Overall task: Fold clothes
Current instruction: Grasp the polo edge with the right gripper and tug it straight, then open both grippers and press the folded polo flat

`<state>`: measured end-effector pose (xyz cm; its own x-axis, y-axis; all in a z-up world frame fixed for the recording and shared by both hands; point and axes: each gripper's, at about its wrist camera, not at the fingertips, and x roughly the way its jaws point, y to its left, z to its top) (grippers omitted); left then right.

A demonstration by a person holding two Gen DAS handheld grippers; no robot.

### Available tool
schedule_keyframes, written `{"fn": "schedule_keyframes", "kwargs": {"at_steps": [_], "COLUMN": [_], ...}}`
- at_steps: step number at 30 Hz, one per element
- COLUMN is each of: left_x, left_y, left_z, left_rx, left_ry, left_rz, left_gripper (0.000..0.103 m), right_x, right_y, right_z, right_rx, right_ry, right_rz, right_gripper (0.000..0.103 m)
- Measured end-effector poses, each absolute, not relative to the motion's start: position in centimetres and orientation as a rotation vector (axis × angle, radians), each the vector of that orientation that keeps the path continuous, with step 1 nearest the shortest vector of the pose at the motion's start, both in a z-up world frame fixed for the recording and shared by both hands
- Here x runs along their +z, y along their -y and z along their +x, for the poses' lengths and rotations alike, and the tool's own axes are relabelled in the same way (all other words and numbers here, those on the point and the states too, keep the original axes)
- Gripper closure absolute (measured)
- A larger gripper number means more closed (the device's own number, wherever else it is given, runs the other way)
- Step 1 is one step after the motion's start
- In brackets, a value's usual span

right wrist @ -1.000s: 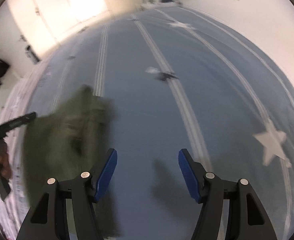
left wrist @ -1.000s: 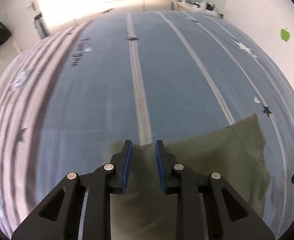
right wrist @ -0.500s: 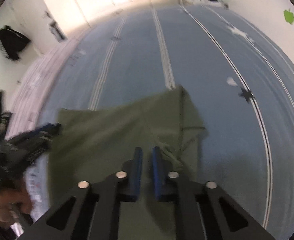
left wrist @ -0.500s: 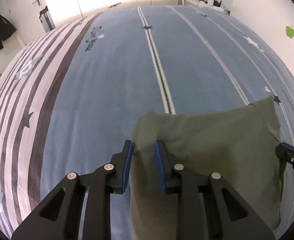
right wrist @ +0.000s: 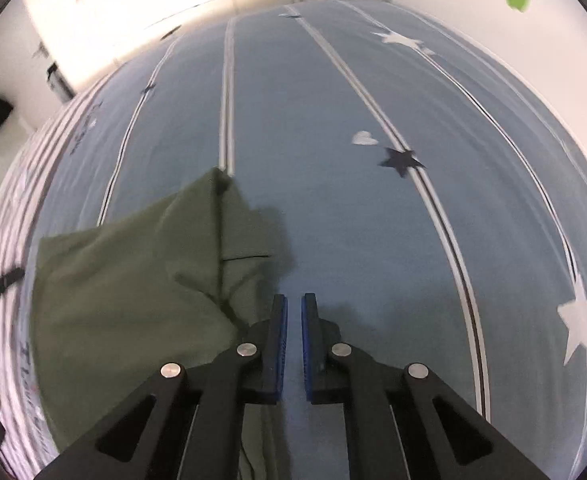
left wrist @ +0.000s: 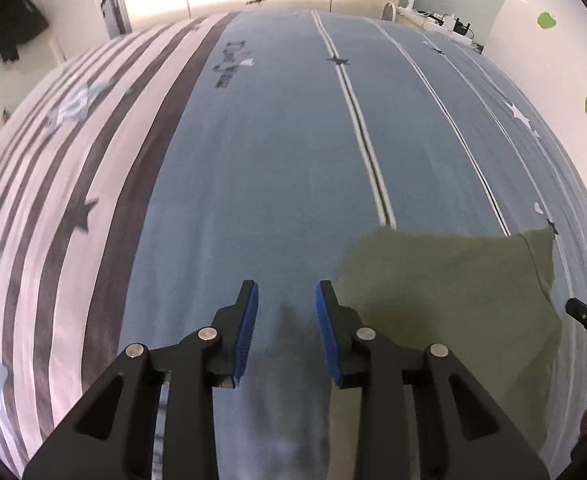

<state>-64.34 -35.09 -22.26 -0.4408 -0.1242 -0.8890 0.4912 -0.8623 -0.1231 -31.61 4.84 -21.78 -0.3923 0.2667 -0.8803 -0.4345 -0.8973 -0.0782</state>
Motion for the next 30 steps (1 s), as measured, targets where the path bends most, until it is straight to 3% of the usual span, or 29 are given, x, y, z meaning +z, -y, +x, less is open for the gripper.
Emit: {"fn": "schedule_keyframes", "kwargs": {"at_steps": [3,5,11,22,24,26,28,30], "left_x": [-22.4,-22.6,-23.7,-25.8,-26.3,-27.0,-27.6,-28.2], "left_y": [34.6,33.7,29.3,26.7,26.8,27.2,28.0,28.6], "left_z": [-61.6,-59.9,-57.3,-57.5,-57.8,-57.9,-57.8,-57.7], "left_rx": [-2.338,-2.347,-2.371,-2.396,-2.398,-2.368,-2.345,-2.339], "left_ry": [-0.593,-0.620,-0.651,-0.708,-0.671,-0.634,-0.659,-0.720], "left_rz": [1.408,1.404,1.447,1.395,1.402,1.422,1.424,1.430], "left_gripper": [0.065,0.049,0.044,0.044,0.038,0.019,0.009,0.009], "right_x": [-21.9,-22.1,-23.0,-25.2,-25.9,-26.6,-27.3,-27.6], "right_y": [-4.1,-3.0,-0.3,0.1,0.0,-0.5,-1.1,-1.6], "right_z": [-30.7,-30.2,-28.9,-28.1,-27.8,-27.8,-27.7,-27.6], "right_rx": [2.321,2.343,2.374,2.391,2.386,2.377,2.364,2.379], "right_ry": [-0.214,-0.183,-0.106,-0.163,-0.162,-0.183,-0.206,-0.241], "right_rz": [-1.425,-1.438,-1.479,-1.526,-1.547,-1.562,-1.575,-1.568], "right_gripper": [0.076,0.067,0.052,0.052,0.052,0.049,0.047,0.045]}}
